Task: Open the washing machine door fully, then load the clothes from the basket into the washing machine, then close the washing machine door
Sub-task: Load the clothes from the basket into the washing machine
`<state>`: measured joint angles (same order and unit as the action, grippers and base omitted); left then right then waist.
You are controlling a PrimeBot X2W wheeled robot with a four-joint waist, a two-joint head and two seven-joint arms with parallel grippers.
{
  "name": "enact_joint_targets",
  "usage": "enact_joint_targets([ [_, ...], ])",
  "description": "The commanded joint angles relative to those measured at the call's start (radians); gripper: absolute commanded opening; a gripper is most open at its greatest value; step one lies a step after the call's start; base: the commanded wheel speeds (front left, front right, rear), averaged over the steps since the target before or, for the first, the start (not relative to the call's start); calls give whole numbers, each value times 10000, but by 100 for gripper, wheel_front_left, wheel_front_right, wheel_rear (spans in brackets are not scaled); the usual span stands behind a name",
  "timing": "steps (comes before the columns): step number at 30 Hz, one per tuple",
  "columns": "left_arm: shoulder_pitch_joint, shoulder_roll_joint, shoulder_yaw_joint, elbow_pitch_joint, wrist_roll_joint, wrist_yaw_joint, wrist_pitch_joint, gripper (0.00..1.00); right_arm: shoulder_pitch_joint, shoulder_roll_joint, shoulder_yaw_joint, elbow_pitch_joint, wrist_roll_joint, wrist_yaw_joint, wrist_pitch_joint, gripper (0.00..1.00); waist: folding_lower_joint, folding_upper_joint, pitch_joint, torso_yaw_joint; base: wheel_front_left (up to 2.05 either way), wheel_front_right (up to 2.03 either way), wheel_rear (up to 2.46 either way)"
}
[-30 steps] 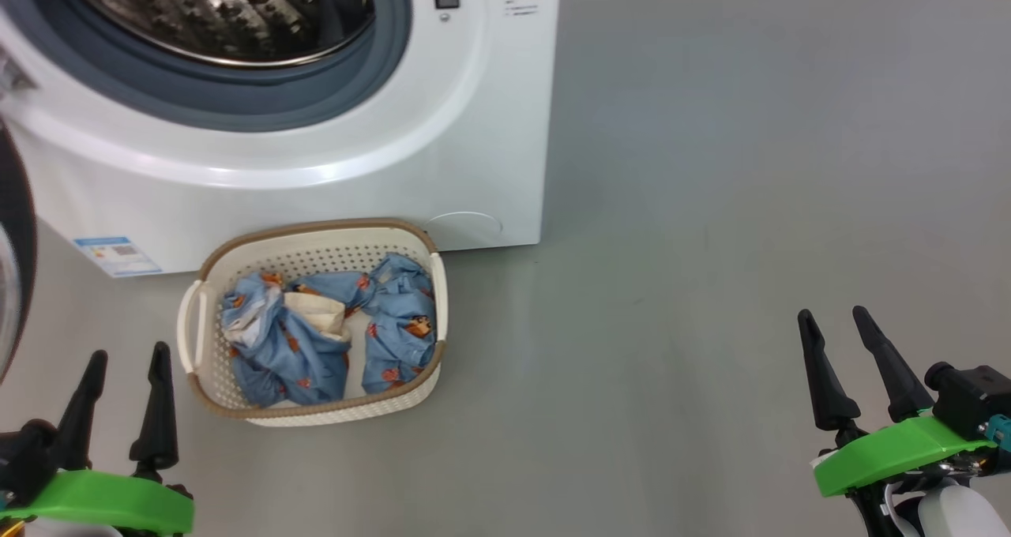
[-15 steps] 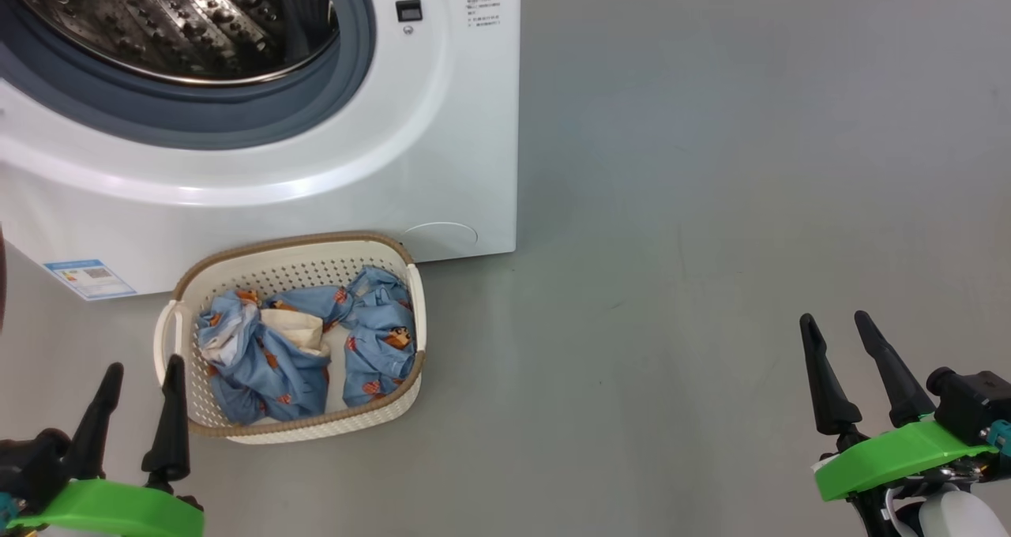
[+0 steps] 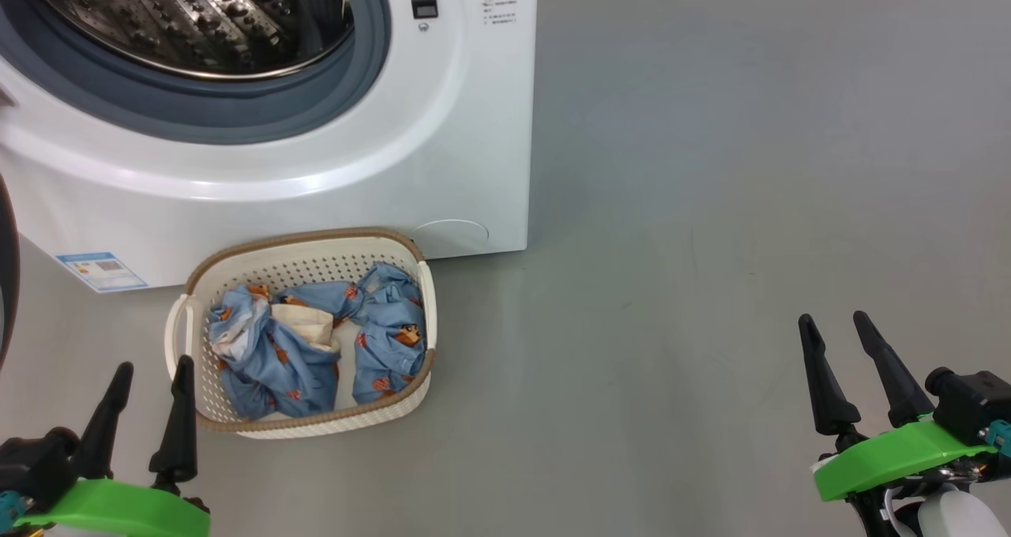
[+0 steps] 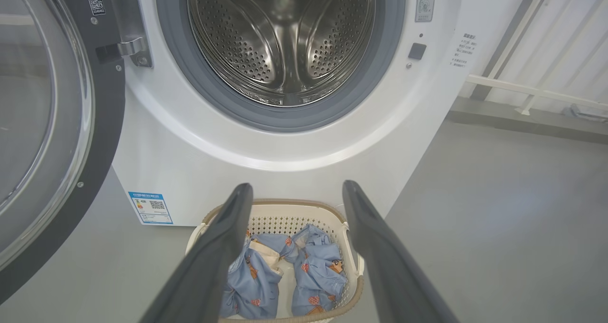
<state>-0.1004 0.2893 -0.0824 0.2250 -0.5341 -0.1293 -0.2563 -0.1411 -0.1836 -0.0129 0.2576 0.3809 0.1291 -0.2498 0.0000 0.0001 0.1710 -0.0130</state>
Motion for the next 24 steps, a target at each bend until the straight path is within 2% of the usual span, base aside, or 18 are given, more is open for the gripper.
enact_joint_targets([
  [1, -166, 355, 349, -197, -119, -13, -55, 100, 17, -48, 254, -267, 21, 16, -120, 100, 0, -1, 39, 3, 39, -147, 108],
  [14, -259, 379, 248, -307, -117, -13, -55, 100, -41, 48, 312, -259, 18, 16, -120, 100, 0, -1, 157, -33, 92, -184, 93],
  [24, -217, 260, 34, -283, -190, -13, -55, 100, -70, 131, 250, -314, -14, 16, -120, 100, 0, -1, 313, 27, 39, -41, 2],
])
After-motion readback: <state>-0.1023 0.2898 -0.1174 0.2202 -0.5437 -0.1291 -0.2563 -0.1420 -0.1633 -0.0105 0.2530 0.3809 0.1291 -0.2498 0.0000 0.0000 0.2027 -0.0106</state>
